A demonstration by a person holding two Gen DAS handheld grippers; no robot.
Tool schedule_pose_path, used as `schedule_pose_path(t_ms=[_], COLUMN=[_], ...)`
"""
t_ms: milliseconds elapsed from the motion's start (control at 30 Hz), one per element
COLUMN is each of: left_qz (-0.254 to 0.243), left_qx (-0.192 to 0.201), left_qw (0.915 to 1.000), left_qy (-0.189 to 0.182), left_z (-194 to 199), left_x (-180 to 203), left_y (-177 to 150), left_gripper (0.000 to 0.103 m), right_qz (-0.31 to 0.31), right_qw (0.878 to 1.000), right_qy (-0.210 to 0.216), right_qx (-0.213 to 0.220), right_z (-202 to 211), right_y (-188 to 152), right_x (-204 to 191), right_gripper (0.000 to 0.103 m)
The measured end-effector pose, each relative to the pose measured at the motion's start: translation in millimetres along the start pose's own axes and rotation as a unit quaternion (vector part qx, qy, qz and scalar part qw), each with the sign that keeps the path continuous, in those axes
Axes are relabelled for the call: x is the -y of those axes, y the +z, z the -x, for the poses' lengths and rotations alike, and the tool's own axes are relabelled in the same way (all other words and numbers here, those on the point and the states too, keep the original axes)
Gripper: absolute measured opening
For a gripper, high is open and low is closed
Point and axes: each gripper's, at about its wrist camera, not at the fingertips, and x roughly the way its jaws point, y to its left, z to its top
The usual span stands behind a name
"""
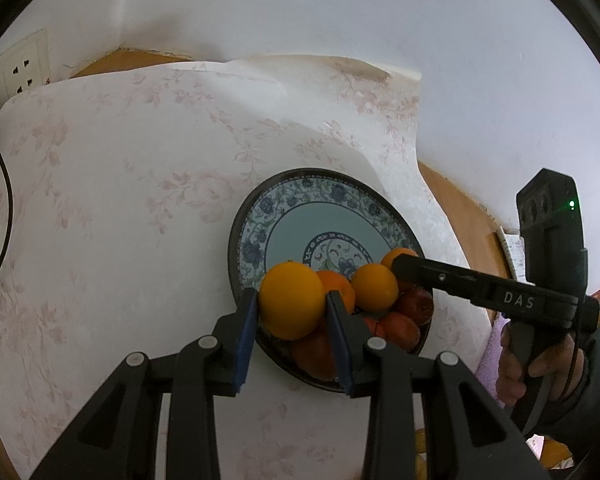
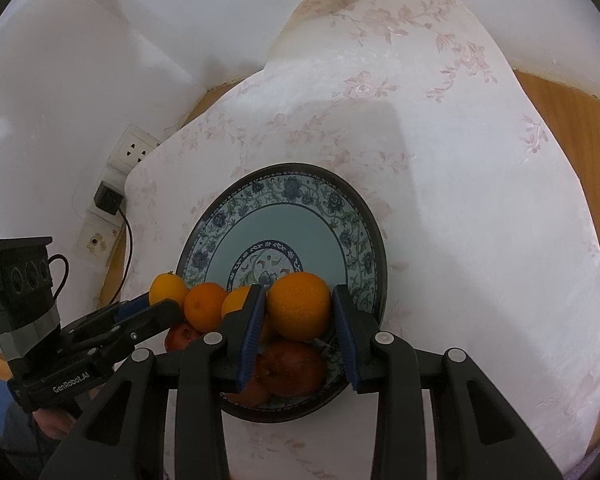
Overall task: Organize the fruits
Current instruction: 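Lower both oranges onto the plate and open the left and right grippers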
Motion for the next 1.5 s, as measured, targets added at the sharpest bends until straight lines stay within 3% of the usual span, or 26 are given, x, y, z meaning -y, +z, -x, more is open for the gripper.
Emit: schedule_pose_path(t_ms=[367, 600, 1500], left_qz=[-0.008, -0.011, -0.008], left_qx=[-0.001, -0.003, 0.001], left_qw=[1.0, 0.9999, 1.0], left_qy=[0.003, 0.004, 0.005], left_z=[-1.0, -0.5, 7.5], left_x=[1.5, 2.7, 3.9], left_y=[0.2, 1.1, -4.6], left_gripper=[0.035, 0.035, 0.046], right_qz=[0.002, -0.004, 0.003], right_qw=[1.0, 1.0, 1.0], right_qy=[0.007, 0.027, -0.002], right_qx=[0.002, 0.008, 0.023], right_z=[0.2, 2.6, 19.5], right_y=[-0.6, -1.8, -7.6], right_x=[-0.2, 0.3, -0.9], right_gripper=[0.037, 0.046, 0.046])
